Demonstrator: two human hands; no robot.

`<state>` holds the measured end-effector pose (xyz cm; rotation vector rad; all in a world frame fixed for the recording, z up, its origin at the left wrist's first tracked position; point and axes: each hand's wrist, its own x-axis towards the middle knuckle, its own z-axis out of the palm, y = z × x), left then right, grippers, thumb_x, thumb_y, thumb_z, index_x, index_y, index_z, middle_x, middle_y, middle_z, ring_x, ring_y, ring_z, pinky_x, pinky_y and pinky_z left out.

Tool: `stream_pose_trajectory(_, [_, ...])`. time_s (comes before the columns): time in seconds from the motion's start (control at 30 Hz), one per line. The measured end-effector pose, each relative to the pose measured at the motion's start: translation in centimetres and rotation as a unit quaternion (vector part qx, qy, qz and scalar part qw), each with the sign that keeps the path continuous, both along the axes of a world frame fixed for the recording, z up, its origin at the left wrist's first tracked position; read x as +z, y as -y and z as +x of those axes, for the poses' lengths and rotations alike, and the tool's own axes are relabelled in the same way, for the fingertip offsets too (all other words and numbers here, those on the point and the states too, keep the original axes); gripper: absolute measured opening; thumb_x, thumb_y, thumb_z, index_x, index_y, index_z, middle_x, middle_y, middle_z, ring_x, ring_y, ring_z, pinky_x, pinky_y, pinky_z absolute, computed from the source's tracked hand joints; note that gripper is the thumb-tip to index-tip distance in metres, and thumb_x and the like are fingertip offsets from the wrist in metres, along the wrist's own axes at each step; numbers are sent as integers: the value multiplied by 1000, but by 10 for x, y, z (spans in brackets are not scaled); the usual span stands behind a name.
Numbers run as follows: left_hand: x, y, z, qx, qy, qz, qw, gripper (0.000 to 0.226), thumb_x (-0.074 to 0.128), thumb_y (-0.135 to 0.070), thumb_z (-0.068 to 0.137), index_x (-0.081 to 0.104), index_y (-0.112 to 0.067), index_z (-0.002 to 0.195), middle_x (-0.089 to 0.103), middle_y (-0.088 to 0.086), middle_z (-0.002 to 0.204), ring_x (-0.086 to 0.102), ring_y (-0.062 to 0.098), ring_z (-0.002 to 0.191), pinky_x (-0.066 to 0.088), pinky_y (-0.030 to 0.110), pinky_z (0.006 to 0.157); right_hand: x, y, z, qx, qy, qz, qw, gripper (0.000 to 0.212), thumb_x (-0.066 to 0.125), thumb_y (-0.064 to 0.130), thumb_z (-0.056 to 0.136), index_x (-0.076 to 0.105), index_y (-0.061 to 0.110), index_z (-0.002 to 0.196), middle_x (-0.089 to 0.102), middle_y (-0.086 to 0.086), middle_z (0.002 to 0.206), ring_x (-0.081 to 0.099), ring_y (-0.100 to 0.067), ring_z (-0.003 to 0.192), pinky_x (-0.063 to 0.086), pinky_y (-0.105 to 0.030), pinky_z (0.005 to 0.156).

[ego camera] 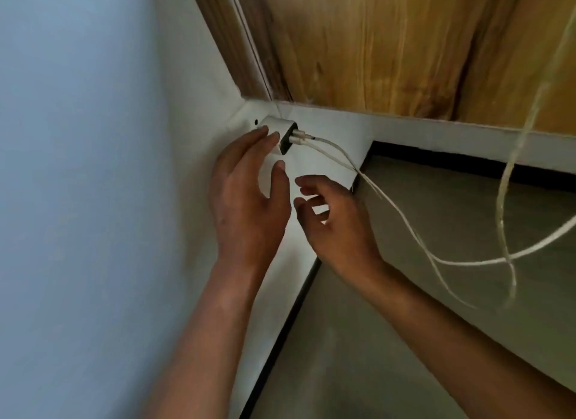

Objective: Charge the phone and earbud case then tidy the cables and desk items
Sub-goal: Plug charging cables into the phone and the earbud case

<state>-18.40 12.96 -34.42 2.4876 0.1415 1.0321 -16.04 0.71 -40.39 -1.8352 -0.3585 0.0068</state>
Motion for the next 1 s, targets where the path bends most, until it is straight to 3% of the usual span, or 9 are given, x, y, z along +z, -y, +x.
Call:
stream_pose_trajectory(0.07, [-6, -4, 13, -2, 37, 21, 999, 33, 72, -11, 98, 74, -10, 131, 70, 3, 137, 61, 18, 131, 39, 19, 116, -17, -11, 12, -5, 19, 15, 1000, 40, 65, 26, 104, 61, 23, 143, 66, 6, 133, 62, -9, 117, 58, -42, 97])
stream_pose_trajectory(0.13, [-12, -8, 25, 5, 76, 45, 996, 30, 73, -13, 97, 76, -11, 127, 73, 3, 132, 64, 20, 127, 49, 40, 113, -27, -22, 27, -11, 48, 33, 998, 45, 65, 24, 103, 57, 23, 148, 63, 4, 140, 59, -12, 125, 55, -45, 103])
stream_pose_trajectory(0.2, [-21, -11, 35, 16, 109, 73, 991, 25, 74, -15, 97, 79, -11, 121, 75, 2, 126, 67, 22, 122, 50, 48, 107, -34, -33, 42, -13, 95, 37, 995, 52, 64, 23, 104, 50, 22, 154, 58, 1, 147, 55, -17, 131, 52, -46, 106])
stream_pose_trajectory(0.37, [-32, -16, 46, 57, 134, 123, 982, 24, 73, -24, 98, 80, -9, 115, 77, 4, 121, 69, 26, 117, 46, 41, 108, -50, -47, 66, -4, 170, -25, 985, 70, 60, 33, 105, 26, 18, 165, 32, -3, 168, 32, -23, 153, 33, -31, 119])
stream_pose_trajectory(0.47, [-29, -13, 46, 84, 123, 155, 977, 27, 69, -29, 100, 79, -11, 118, 77, 3, 121, 68, 27, 116, 45, 40, 106, -55, -49, 76, -2, 185, -49, 982, 77, 61, 33, 104, 20, 17, 167, 22, -6, 173, 21, -28, 159, 26, -32, 122])
stream_pose_trajectory(0.63, [-23, -14, 42, 123, 87, 210, 966, 30, 62, -39, 104, 81, -18, 113, 79, -2, 114, 65, 28, 110, 45, 36, 97, -59, -54, 90, 6, 225, -69, 972, 74, 61, 31, 104, 25, 11, 165, 27, -12, 171, 24, -32, 158, 25, -41, 128])
stream_pose_trajectory(0.8, [-8, -9, 36, 152, 52, 216, 963, 28, 68, -45, 98, 82, -22, 106, 80, -5, 107, 62, 27, 108, 44, 34, 86, -52, -56, 93, 27, 202, -62, 977, 70, 60, 33, 104, 29, 13, 164, 30, -10, 170, 26, -31, 156, 30, -43, 125])
stream_pose_trajectory(0.9, [-1, -8, 34, 152, 26, 224, 962, 33, 69, -52, 96, 81, -24, 108, 79, -6, 111, 62, 27, 109, 44, 34, 85, -47, -57, 90, 41, 175, -55, 982, 71, 58, 37, 105, 28, 16, 165, 28, -8, 171, 25, -32, 156, 32, -44, 123])
stream_pose_trajectory(1.0, [3, -15, 36, 154, 18, 232, 960, 47, 70, -59, 93, 76, -21, 121, 73, -3, 128, 62, 27, 117, 47, 36, 92, -50, -57, 93, 54, 181, -64, 980, 73, 56, 38, 105, 24, 16, 166, 26, -9, 172, 25, -32, 156, 35, -50, 122])
